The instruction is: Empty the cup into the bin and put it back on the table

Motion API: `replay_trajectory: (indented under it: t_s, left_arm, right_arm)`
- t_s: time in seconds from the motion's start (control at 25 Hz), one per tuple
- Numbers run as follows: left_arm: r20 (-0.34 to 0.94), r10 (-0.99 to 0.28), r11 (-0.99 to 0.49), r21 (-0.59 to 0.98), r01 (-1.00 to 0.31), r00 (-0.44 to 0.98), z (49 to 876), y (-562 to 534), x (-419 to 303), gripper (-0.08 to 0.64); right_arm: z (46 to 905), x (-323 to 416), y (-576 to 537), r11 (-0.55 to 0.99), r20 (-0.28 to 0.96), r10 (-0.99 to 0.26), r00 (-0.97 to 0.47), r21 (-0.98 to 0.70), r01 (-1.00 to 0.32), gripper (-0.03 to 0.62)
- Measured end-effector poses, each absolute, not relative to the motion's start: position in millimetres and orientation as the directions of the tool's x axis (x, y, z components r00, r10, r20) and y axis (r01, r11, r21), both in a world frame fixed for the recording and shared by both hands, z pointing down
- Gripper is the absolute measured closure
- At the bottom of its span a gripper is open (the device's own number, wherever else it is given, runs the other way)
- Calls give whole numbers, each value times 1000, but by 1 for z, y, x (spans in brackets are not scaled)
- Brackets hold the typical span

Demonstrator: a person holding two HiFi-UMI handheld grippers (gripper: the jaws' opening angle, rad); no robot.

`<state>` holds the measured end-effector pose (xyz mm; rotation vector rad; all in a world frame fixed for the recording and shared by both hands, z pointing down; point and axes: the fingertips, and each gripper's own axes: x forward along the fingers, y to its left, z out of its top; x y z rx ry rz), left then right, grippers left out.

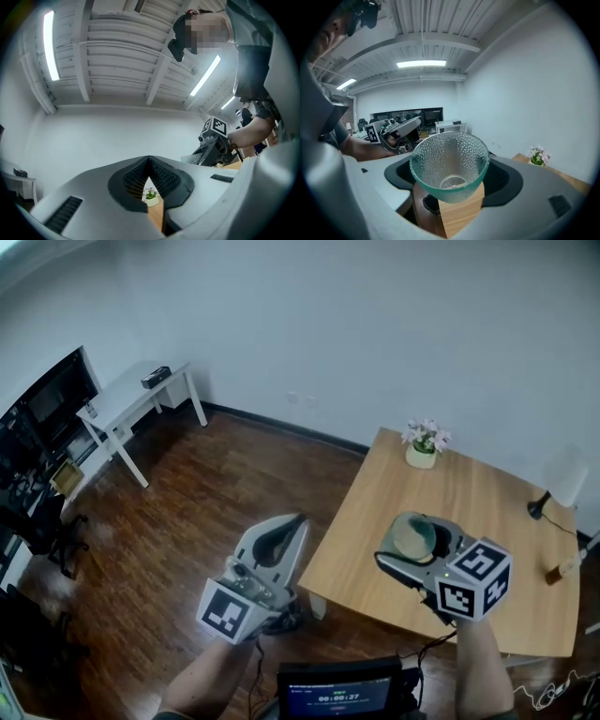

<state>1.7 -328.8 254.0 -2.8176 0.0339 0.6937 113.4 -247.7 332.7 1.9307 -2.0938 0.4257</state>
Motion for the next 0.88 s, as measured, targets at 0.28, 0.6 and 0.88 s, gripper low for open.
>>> replay_trajectory:
  t_s: [0.28,0.6,0.88]
  left_arm:
    - [-419,87,-975,-223,-10,904,257,-251,80,566]
    - [-388,141,-972,-230,52,911,266,-167,150,566]
    - [-377,157,-974,-210,81,913,277,-114,189,566]
  right_arm:
    - [333,173,-166,34,377,-925,-45,-36,-999,193]
    - [345,226,-86,14,371,-928,-33,-54,-998,193]
    - [355,268,-26,-28,384,-923,3,-61,-998,193]
